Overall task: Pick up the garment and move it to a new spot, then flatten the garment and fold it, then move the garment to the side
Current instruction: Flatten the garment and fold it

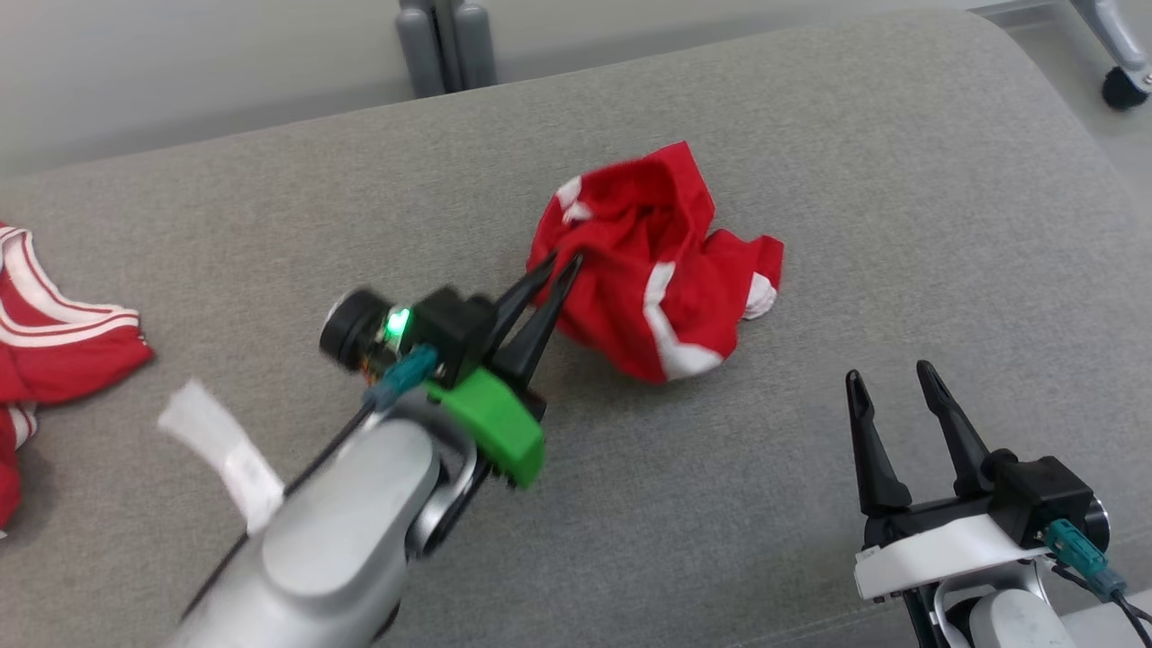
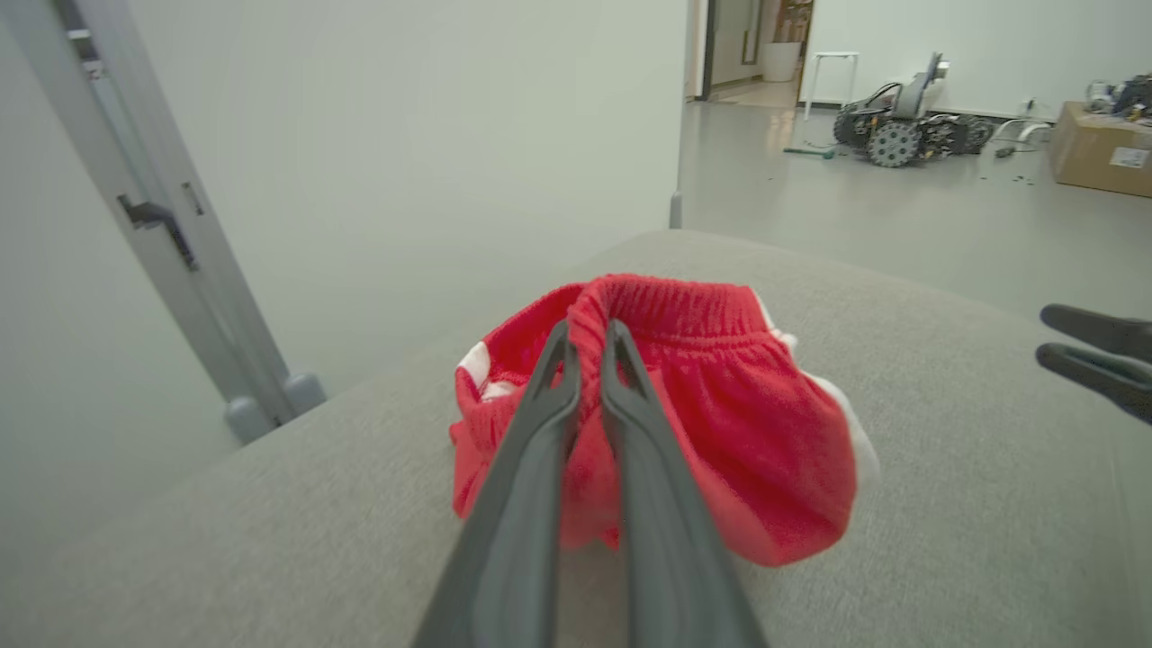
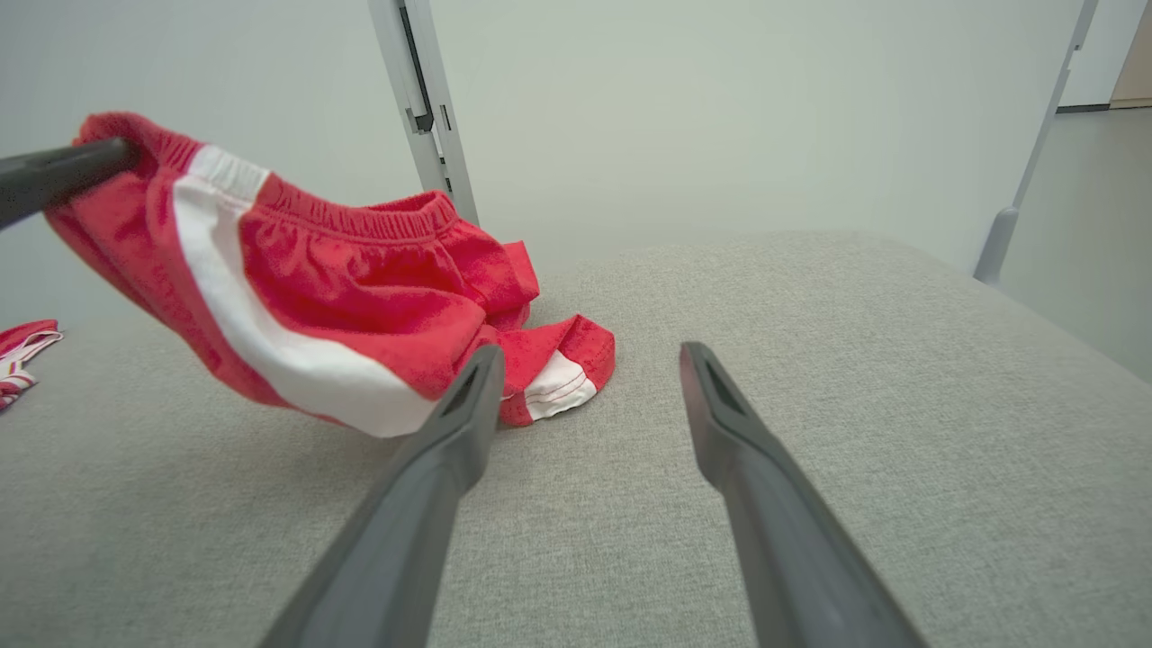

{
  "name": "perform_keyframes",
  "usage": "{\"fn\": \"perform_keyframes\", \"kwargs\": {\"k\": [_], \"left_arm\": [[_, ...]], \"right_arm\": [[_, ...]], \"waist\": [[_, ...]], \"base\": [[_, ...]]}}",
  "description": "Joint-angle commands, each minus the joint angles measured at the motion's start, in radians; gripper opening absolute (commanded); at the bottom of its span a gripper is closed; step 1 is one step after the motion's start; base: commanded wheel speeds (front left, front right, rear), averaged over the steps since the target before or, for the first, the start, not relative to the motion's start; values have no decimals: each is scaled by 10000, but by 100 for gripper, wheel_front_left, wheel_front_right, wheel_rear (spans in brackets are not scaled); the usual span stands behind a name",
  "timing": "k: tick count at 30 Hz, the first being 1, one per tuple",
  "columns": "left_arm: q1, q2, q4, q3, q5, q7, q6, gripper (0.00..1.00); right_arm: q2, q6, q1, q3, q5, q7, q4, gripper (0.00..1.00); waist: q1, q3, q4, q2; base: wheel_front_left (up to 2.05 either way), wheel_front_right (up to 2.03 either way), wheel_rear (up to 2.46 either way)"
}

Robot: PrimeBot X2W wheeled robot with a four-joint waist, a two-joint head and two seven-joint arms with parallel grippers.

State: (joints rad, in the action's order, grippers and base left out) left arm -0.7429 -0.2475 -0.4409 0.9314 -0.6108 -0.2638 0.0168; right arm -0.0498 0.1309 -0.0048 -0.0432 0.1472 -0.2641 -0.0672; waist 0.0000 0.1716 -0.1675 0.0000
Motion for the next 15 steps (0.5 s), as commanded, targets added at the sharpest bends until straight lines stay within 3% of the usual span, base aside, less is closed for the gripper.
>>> {"fn": "perform_keyframes", "kwargs": {"k": [1,3,6,7,8,12,15], "left_arm": [[982,-175,341,-490,134,-5,-156,0],[2347,-240,664,-1084,499,-6,-272,0],[3841,-89,879,-1906,822,-6,-71,0],[4269,-54,888,-2104,955,-7,117,73],[4586,-88,769,-2080,1079,-4,320,100],[5224,-274,629,-2387,1729,-6,536,100],[5437,-717,819,-2140,2710,-6,601,100]], "right_arm": [[-16,-3,-87,29,-74,-5,53,100],[-15,-3,-182,88,-78,-5,82,100],[-15,-3,-177,106,-116,-5,78,100],[-11,-1,-151,75,-122,-5,54,100],[-14,-1,-123,69,-136,-5,30,100],[-16,-1,-3,-66,-159,-5,-91,100],[-18,-3,42,-99,-97,-5,-122,100]], "waist": [[0,97,642,0],[0,164,797,0],[0,182,1058,0],[0,165,1154,0],[0,139,1232,0],[0,-46,1415,0],[0,-199,1452,0]], "base": [[0,0,0],[0,0,0],[0,0,0],[0,0,0],[0,0,0],[0,0,0],[0,0,0]]}}
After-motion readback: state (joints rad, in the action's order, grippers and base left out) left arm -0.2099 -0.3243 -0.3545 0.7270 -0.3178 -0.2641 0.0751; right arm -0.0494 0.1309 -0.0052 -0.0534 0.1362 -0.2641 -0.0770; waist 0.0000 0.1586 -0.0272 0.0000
